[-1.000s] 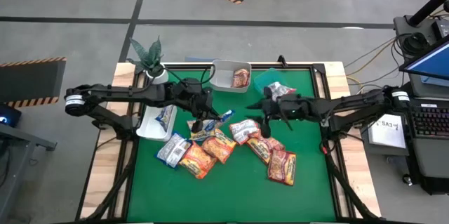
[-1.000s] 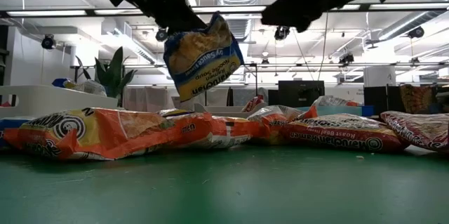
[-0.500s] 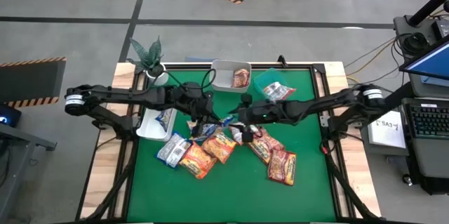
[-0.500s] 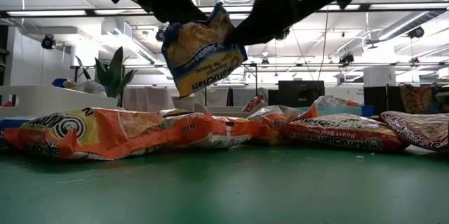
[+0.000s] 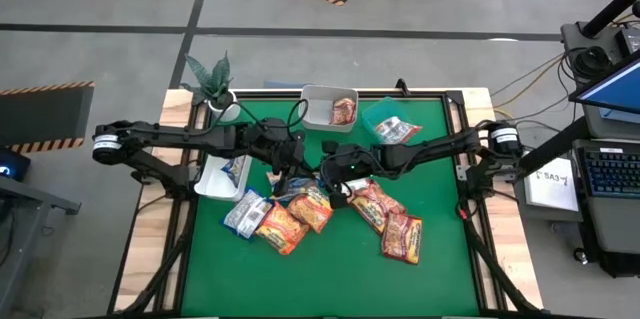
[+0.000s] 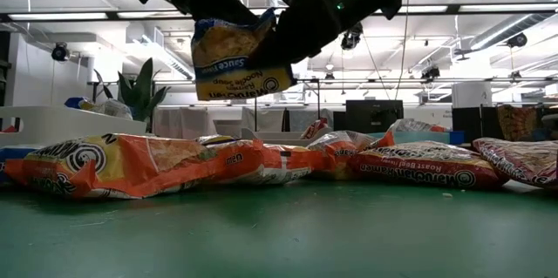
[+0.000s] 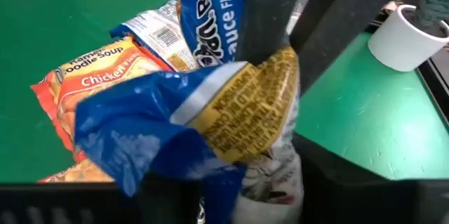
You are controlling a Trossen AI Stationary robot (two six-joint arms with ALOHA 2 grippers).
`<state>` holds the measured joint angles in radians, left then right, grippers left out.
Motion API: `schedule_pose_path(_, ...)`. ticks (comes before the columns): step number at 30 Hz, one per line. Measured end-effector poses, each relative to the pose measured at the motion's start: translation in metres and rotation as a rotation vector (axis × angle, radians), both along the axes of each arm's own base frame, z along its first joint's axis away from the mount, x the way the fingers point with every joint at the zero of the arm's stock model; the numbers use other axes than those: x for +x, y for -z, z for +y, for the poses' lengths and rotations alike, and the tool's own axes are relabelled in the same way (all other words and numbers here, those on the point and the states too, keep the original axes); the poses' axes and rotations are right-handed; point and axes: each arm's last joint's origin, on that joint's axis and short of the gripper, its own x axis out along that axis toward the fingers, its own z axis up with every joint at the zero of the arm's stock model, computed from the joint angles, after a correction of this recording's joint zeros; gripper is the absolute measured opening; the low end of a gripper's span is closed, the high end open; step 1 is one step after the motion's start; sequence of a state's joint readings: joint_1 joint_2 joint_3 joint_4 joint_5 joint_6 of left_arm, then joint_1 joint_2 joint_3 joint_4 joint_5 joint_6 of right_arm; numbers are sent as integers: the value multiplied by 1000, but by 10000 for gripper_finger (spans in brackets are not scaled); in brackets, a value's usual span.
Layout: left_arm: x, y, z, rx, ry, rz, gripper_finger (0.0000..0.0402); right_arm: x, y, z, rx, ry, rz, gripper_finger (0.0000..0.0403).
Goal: Sort Maruchan noodles
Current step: Put the blue noodle pack into the white bin
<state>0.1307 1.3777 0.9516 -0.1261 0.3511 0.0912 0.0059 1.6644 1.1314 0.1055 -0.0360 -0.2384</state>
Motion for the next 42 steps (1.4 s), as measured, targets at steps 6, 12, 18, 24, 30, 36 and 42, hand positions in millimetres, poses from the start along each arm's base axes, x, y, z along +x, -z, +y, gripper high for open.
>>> schedule_pose_path(6,-1,-2,0,-23,-14,10,25,-3,0,0,-8,-6,40,31)
schedule_pose_path(12,-3,-32,3,28,-6,1,89,-18,-7,-1,2,13,51,34)
schedule_pose_path(18,-9,-50,5,89,-101,4,187,-38,-13,-11,47,69,39,28)
schedule_pose_path(24,-11,-37,6,82,-199,55,276,-55,-12,-19,88,118,39,28)
schedule_pose_path(30,1,-22,-2,122,-260,101,306,-58,-11,-27,95,147,23,28)
schedule_pose_path(36,19,-8,-4,139,-263,87,296,-58,-11,-27,104,152,23,28)
schedule_pose_path(42,24,2,-4,144,-259,121,259,-58,-12,-27,106,153,22,28)
